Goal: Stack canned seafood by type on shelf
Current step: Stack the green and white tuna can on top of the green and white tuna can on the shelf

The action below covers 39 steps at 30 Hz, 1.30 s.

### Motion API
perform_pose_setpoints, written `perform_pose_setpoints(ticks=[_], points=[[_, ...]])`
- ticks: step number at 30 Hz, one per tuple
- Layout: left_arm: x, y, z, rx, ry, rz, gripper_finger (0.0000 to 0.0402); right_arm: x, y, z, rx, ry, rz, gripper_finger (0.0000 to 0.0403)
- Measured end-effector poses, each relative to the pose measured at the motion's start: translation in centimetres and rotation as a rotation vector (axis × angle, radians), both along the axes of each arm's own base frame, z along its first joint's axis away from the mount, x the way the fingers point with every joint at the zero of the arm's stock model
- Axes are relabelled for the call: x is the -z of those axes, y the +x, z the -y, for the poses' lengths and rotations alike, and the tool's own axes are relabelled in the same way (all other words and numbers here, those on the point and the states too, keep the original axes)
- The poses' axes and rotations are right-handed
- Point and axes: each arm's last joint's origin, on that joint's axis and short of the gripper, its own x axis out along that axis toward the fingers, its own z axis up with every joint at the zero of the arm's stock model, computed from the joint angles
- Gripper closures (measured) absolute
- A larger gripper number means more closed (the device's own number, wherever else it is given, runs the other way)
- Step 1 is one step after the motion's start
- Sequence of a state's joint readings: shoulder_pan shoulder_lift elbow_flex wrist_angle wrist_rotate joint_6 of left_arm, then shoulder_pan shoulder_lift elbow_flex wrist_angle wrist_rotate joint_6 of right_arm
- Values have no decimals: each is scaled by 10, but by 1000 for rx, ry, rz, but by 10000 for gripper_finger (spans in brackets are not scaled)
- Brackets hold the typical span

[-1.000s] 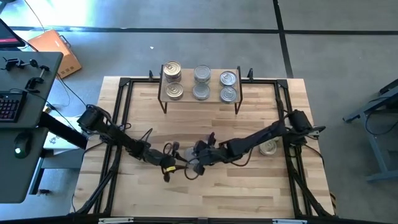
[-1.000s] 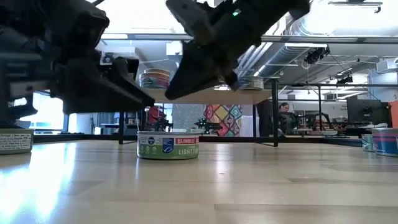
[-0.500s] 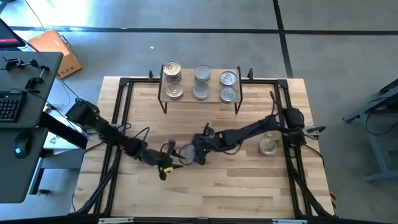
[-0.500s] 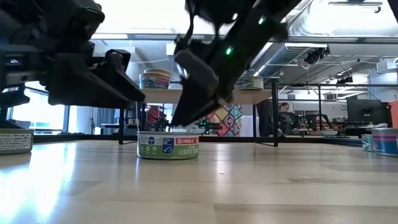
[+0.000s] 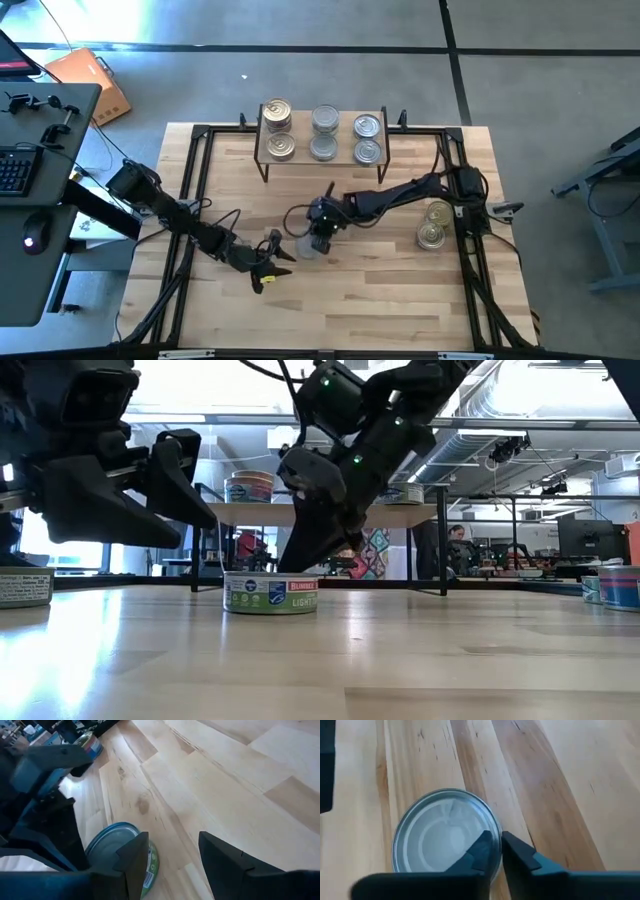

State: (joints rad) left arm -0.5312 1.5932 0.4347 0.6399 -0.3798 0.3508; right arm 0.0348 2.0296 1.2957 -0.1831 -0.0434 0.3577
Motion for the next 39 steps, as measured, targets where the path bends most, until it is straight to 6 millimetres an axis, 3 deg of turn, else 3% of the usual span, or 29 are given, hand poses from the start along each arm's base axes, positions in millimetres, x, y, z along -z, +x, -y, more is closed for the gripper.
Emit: perform_pose_setpoints(ticks=[3, 12, 39], points=[[0, 0, 0, -1, 2, -1, 233, 0, 0, 8, -21, 62, -5, 396], [0, -1, 1, 32, 61, 3, 233, 2, -3, 18, -53, 111, -39, 401], [0, -1, 0, 17, 94, 11, 233, -13, -3, 17, -1, 167, 13, 403]])
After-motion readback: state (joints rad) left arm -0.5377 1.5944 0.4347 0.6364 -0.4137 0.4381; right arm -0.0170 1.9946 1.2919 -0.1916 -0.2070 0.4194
